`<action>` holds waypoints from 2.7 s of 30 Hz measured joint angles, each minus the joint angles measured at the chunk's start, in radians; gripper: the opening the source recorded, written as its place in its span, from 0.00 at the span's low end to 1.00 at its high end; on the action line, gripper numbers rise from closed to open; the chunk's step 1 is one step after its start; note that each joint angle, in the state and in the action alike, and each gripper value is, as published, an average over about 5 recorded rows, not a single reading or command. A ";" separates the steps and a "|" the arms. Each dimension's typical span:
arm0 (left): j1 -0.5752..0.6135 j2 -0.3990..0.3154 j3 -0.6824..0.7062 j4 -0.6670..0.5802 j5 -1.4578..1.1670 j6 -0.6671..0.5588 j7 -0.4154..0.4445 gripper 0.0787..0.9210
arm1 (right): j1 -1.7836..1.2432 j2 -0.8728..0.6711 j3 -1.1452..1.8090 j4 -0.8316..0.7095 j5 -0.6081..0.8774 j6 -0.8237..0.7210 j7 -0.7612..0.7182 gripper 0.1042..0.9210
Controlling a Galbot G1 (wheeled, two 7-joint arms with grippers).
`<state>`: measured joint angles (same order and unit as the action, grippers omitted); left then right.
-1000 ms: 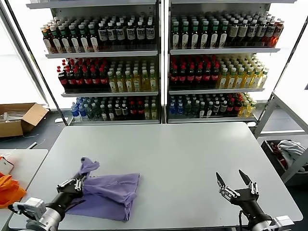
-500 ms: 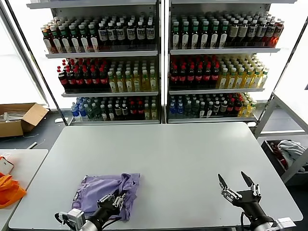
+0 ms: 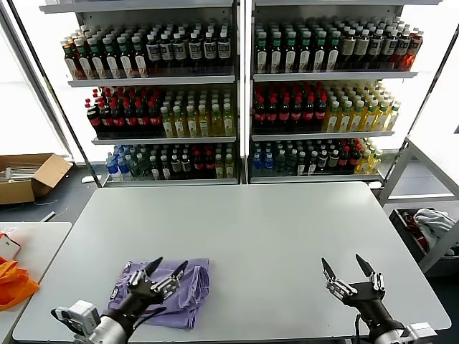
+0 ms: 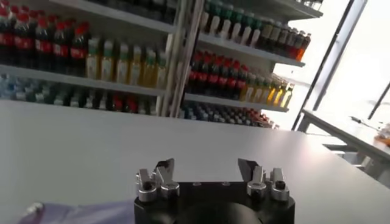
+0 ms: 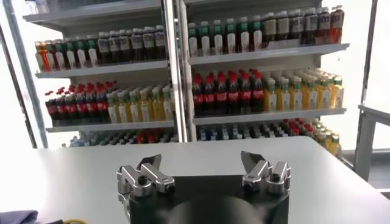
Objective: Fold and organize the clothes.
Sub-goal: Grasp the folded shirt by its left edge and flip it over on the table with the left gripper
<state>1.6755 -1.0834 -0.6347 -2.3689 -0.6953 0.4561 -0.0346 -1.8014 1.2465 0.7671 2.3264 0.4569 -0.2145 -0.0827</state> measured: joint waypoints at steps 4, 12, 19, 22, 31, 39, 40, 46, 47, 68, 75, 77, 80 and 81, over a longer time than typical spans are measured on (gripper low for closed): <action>0.012 0.009 -0.091 0.046 0.009 -0.005 0.004 0.87 | -0.007 -0.002 0.006 0.002 0.002 0.003 -0.001 0.88; 0.019 -0.009 -0.157 0.183 0.047 0.006 0.016 0.88 | -0.008 -0.002 0.003 0.011 -0.001 -0.001 0.002 0.88; 0.000 -0.030 -0.145 0.263 0.063 0.023 0.035 0.88 | -0.009 0.002 -0.001 0.010 -0.010 -0.002 0.003 0.88; -0.004 -0.032 -0.135 0.281 0.068 0.029 0.047 0.88 | -0.010 0.005 -0.003 0.010 -0.014 -0.003 0.004 0.88; -0.023 -0.033 -0.108 0.339 0.073 0.043 0.074 0.83 | -0.015 0.008 -0.003 0.011 -0.017 -0.002 0.003 0.88; -0.030 -0.041 -0.107 0.364 0.061 0.038 0.086 0.57 | -0.012 0.005 -0.002 0.011 -0.016 -0.001 0.003 0.88; -0.030 -0.043 -0.107 0.366 0.060 0.036 0.088 0.53 | -0.012 0.005 -0.003 0.011 -0.016 -0.001 0.003 0.88; -0.028 -0.061 -0.109 0.382 0.056 0.019 0.094 0.33 | -0.012 0.006 -0.004 0.011 -0.016 -0.001 0.003 0.88; -0.028 -0.066 -0.110 0.383 0.054 0.016 0.094 0.30 | -0.013 0.006 -0.003 0.011 -0.016 0.000 0.003 0.88; 0.036 -0.098 -0.399 0.323 -0.137 0.015 0.045 0.07 | -0.007 0.003 -0.010 0.005 -0.008 0.003 0.000 0.88; 0.063 -0.006 -0.577 0.299 -0.238 0.042 0.024 0.07 | -0.003 0.000 -0.016 0.002 -0.005 0.006 0.000 0.88; 0.069 0.022 -0.615 0.288 -0.256 0.051 0.019 0.07 | -0.003 -0.003 -0.013 0.001 -0.001 0.007 0.000 0.88; 0.069 0.056 -0.652 0.268 -0.275 0.063 0.012 0.07 | -0.001 -0.009 -0.006 -0.003 0.003 0.008 -0.001 0.88; 0.068 0.065 -0.660 0.260 -0.279 0.068 0.010 0.07 | 0.000 -0.010 -0.004 -0.003 0.005 0.008 -0.001 0.88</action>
<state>1.7438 -1.0185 -1.2950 -2.1085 -0.9742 0.5236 -0.0249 -1.8011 1.2364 0.7636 2.3230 0.4617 -0.2065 -0.0834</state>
